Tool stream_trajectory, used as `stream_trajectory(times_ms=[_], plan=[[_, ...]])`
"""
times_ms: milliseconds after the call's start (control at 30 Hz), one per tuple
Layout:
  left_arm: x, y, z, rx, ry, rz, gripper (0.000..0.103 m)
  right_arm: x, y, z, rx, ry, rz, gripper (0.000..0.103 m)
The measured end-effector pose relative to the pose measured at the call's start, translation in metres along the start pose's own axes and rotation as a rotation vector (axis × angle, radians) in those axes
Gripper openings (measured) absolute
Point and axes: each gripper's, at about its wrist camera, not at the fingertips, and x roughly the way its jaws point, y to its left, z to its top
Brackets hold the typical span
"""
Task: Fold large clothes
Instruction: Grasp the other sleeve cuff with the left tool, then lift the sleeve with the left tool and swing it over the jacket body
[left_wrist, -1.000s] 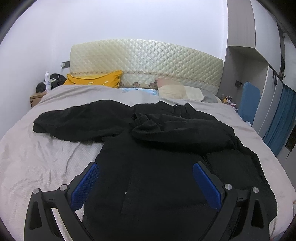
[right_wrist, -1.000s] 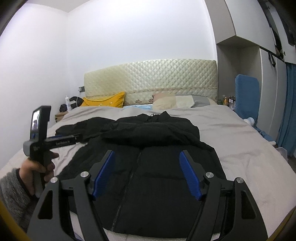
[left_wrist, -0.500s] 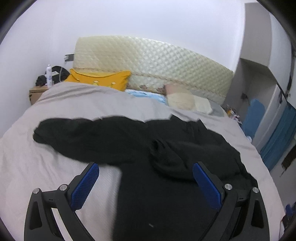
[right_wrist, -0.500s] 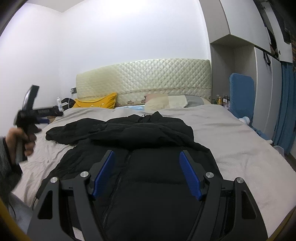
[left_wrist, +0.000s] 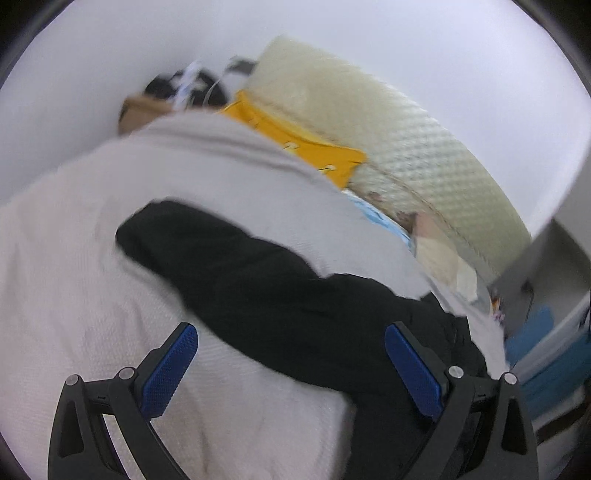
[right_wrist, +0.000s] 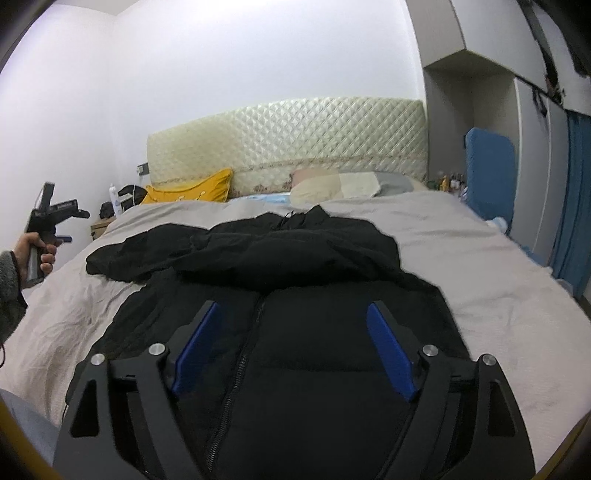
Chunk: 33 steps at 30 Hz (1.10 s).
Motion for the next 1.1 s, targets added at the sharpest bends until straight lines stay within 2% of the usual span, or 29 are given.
stream_trajectory(times_ms=[267,433,533,667,767,833,867,900,933,1000,1100], plan=[[0.076,0.102,0.002,-0.181,0.049,-0.011,0.102,0.039,0.009,-0.001,0.019,0.089,-0.031,0.082],[0.121,0.141,0.008,-0.240,0.039,-0.044,0.102,0.056,0.009,-0.004,0.045,0.119,-0.045,0.087],[0.144,0.156,0.015,-0.267,0.015,-0.065,0.102,0.071,0.009,-0.004,0.059,0.137,-0.058,0.087],[0.167,0.159,0.023,-0.261,-0.061,-0.093,0.101,0.090,0.006,-0.004,0.087,0.160,-0.087,0.087],[0.177,0.155,0.030,-0.276,-0.083,-0.080,0.101,0.103,0.000,-0.006,0.122,0.196,-0.100,0.087],[0.182,0.150,0.036,-0.279,-0.100,-0.063,0.097,0.110,-0.004,-0.007,0.142,0.211,-0.115,0.087],[0.184,0.149,0.040,-0.280,-0.103,-0.062,0.087,0.112,-0.005,-0.007,0.145,0.216,-0.124,0.087],[0.186,0.148,0.042,-0.282,-0.104,-0.058,0.073,0.114,-0.007,-0.007,0.149,0.220,-0.130,0.087],[0.188,0.148,0.044,-0.292,-0.104,-0.054,0.066,0.115,-0.008,-0.007,0.152,0.221,-0.131,0.087],[0.185,0.149,0.047,-0.306,-0.111,-0.063,0.036,0.115,-0.006,-0.007,0.140,0.219,-0.137,0.087],[0.170,0.141,0.052,-0.267,-0.124,-0.062,0.017,0.112,-0.005,-0.003,0.125,0.211,-0.132,0.087]])
